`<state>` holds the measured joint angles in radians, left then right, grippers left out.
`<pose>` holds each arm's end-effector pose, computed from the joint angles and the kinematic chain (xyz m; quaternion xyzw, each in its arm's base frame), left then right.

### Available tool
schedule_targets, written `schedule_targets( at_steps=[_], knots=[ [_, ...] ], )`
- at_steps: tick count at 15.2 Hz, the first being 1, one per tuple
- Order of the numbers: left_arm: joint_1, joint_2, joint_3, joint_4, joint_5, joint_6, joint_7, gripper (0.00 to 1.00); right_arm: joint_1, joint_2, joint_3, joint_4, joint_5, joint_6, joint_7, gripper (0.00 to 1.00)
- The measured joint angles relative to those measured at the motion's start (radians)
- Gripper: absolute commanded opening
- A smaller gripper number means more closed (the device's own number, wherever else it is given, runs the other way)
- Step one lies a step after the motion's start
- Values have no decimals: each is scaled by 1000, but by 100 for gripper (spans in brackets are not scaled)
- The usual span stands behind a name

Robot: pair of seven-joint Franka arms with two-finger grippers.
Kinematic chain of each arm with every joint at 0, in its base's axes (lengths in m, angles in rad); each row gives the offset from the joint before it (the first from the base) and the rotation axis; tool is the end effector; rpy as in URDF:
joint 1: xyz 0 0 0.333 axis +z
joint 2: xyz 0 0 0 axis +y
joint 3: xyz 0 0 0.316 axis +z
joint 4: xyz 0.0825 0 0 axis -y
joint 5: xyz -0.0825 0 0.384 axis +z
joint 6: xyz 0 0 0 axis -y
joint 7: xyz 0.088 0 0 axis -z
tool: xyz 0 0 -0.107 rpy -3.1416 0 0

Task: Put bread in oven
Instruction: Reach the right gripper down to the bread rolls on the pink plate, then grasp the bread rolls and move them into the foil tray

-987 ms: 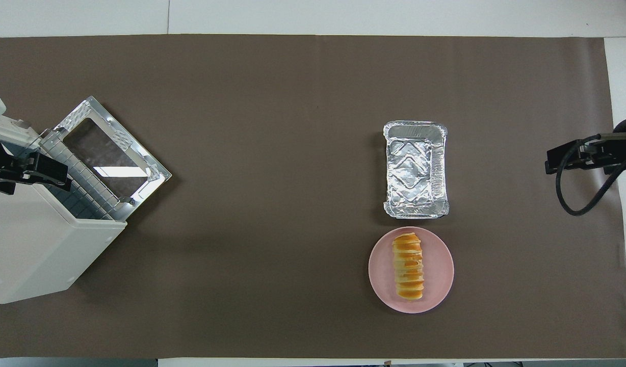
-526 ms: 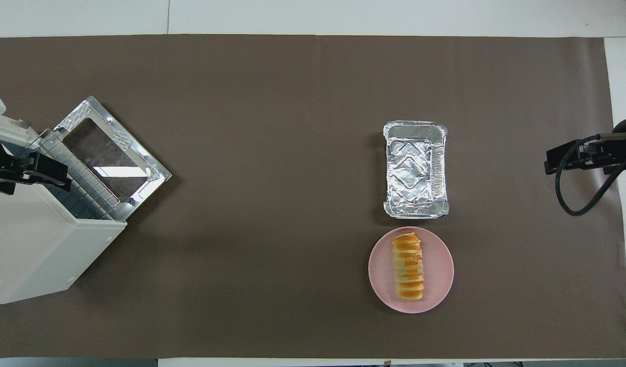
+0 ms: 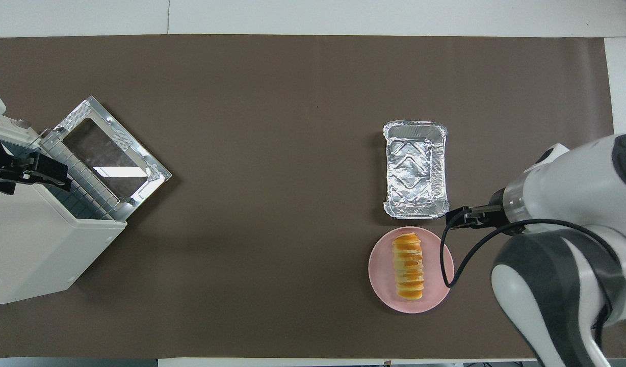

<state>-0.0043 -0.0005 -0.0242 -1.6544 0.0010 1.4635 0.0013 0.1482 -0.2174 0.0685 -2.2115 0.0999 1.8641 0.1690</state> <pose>0.5378 -0.0152 0.5777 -0.9954 0.0148 0.0950 0.0018 0.4571 0.1096 0.4593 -0.9971 -0.0050 0.0713 0.0263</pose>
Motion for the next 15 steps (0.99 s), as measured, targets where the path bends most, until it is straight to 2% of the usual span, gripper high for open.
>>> schedule_targets(
  at_steps=[6,9,10,11,15],
  knots=[
    [0,0,0,0,0,0,0,100,144,12,1,-260,82,310,112,99],
    [0,0,0,0,0,0,0,100,173,30,1,-329,110,386,157,92],
    [0,0,0,0,0,0,0,100,173,35,-1,-346,118,403,157,86],
    [0,0,0,0,0,0,0,100,172,39,-3,-362,125,422,157,75],
    [0,0,0,0,0,0,0,100,172,46,-6,-405,156,476,157,2]
  ],
)
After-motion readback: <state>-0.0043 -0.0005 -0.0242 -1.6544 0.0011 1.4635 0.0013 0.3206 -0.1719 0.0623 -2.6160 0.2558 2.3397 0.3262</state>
